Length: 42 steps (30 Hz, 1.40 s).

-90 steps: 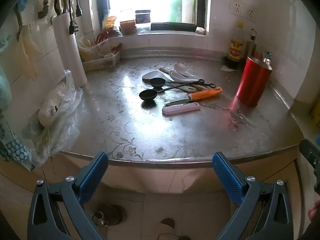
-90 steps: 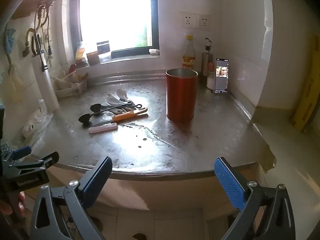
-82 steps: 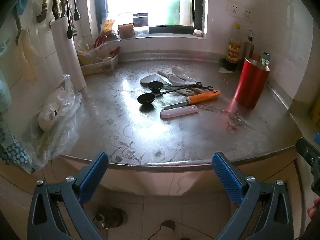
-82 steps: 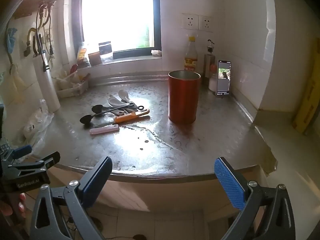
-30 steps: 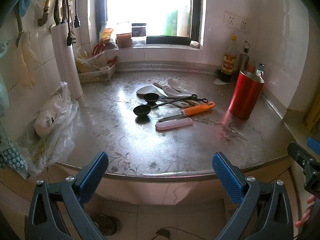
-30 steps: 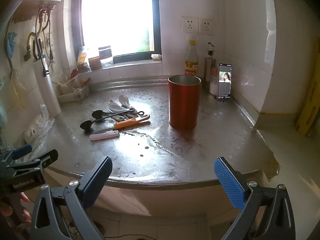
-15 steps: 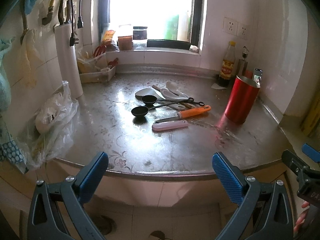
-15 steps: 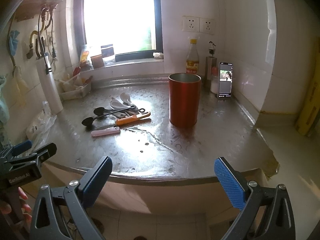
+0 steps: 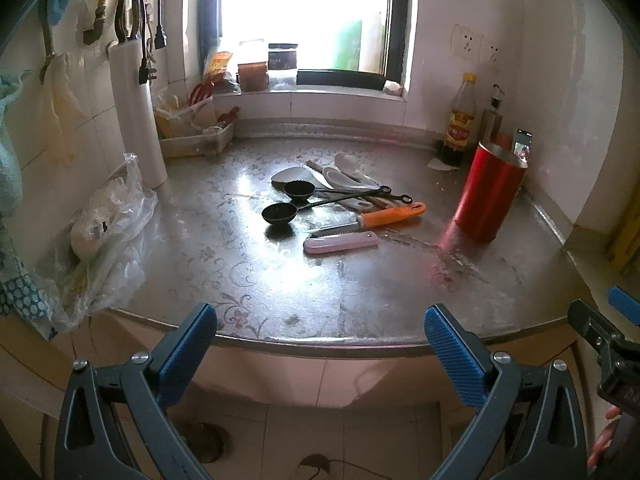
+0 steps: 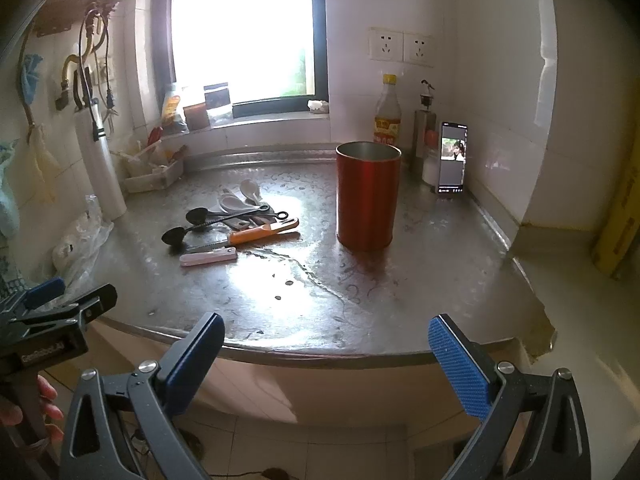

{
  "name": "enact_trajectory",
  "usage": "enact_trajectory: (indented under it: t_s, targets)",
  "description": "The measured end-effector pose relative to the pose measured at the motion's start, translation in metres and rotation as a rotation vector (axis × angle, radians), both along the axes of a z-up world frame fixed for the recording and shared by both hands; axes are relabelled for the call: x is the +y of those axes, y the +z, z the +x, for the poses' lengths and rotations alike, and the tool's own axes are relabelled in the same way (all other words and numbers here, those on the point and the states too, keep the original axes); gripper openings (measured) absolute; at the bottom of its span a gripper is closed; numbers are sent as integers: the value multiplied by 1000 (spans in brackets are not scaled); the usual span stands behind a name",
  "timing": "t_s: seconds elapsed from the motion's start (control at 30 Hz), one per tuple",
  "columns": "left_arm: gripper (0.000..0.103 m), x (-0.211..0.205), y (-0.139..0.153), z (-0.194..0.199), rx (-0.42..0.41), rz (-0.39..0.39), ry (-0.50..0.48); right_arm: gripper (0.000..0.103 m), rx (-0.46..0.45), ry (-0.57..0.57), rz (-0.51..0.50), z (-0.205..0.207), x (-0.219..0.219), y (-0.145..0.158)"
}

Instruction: Organize utensils

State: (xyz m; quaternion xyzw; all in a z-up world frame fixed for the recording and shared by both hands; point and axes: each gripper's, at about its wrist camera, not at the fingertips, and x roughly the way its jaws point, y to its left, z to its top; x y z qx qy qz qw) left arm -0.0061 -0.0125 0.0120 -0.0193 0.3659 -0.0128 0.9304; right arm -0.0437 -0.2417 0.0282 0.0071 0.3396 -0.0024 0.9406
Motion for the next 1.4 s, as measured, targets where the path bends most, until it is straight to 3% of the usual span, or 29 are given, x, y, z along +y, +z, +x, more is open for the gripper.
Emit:
enact_trajectory:
  t_s: [0.27, 0.5, 0.93, 1.1, 1.4]
  targets:
    - [103, 12, -11, 47, 22, -26, 19, 103, 26, -10, 7, 38, -1, -12]
    - [103, 22, -10, 126, 35, -81, 32, 103, 15, -30, 19, 103, -11, -18]
    - [103, 22, -22, 227, 52, -65, 34, 103, 30, -107, -27, 211, -45, -46]
    - [103, 23, -31, 253, 79, -75, 27, 103, 16, -113, -48, 233, -47, -55]
    - [101, 18, -43, 262, 139, -95, 93, 103, 23, -105, -81, 254, -55, -59]
